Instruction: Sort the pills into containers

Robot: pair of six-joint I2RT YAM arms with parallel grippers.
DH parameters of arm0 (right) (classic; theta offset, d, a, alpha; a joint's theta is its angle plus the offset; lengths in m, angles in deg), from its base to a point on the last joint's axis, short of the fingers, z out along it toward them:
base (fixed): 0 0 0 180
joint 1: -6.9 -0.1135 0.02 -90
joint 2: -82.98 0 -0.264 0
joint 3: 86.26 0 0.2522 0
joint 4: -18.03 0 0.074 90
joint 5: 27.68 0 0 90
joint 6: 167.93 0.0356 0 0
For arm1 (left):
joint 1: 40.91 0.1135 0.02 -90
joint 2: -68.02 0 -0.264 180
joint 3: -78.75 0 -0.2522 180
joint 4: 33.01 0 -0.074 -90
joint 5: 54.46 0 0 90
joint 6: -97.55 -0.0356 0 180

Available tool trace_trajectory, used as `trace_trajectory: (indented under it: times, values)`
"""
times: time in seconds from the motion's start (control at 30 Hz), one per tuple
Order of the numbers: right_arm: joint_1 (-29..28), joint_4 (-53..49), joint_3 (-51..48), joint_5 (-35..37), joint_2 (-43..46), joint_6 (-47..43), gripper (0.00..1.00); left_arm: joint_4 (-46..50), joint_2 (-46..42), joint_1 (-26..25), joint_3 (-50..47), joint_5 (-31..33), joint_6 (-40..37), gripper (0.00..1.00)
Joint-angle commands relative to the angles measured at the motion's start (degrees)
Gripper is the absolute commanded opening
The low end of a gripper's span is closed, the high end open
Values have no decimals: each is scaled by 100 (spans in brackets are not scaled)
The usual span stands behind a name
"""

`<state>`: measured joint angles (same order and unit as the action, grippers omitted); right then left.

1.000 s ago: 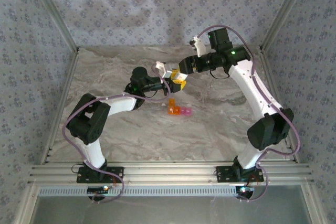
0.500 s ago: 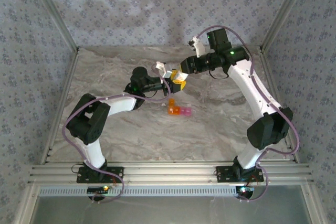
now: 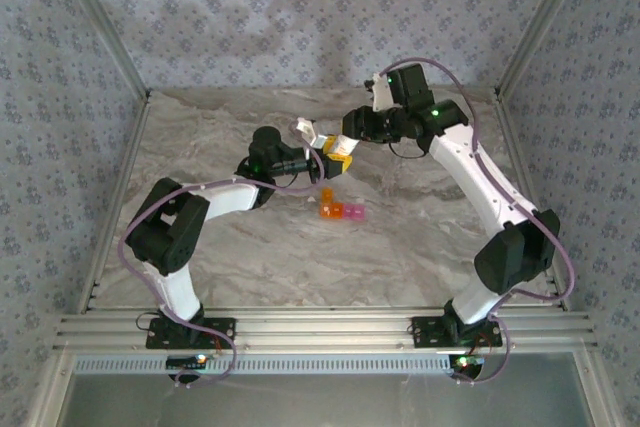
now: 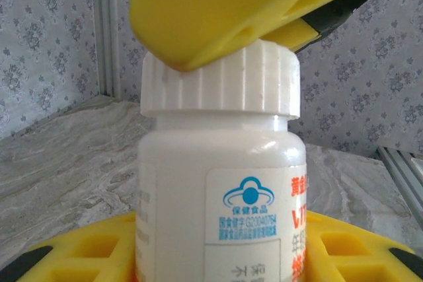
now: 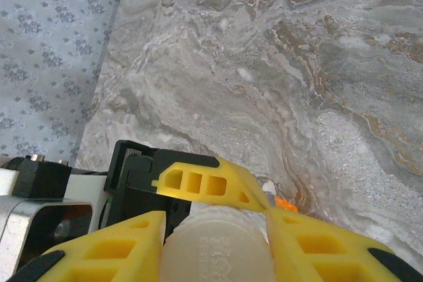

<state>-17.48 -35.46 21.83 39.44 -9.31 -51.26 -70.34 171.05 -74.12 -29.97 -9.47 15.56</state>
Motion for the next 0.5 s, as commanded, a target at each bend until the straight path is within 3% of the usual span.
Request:
trace_trajectory:
  times: [0.0,0.13,0.27,0.47]
  values:
    - [-113,-37,-2,90,-32,350,40,-586,-232,-69,181,-123,-124,0]
    - [-54,-215,234,29,-88,170,45,-604,-222,-66,163,-123,-120,0]
    - [69,-410,555,93,-31,-197,67,-599,-234,-66,152,-123,-131,0]
    - [376,-484,719,-380,97,-1177,83,-598,-232,-69,146,-127,-139,0]
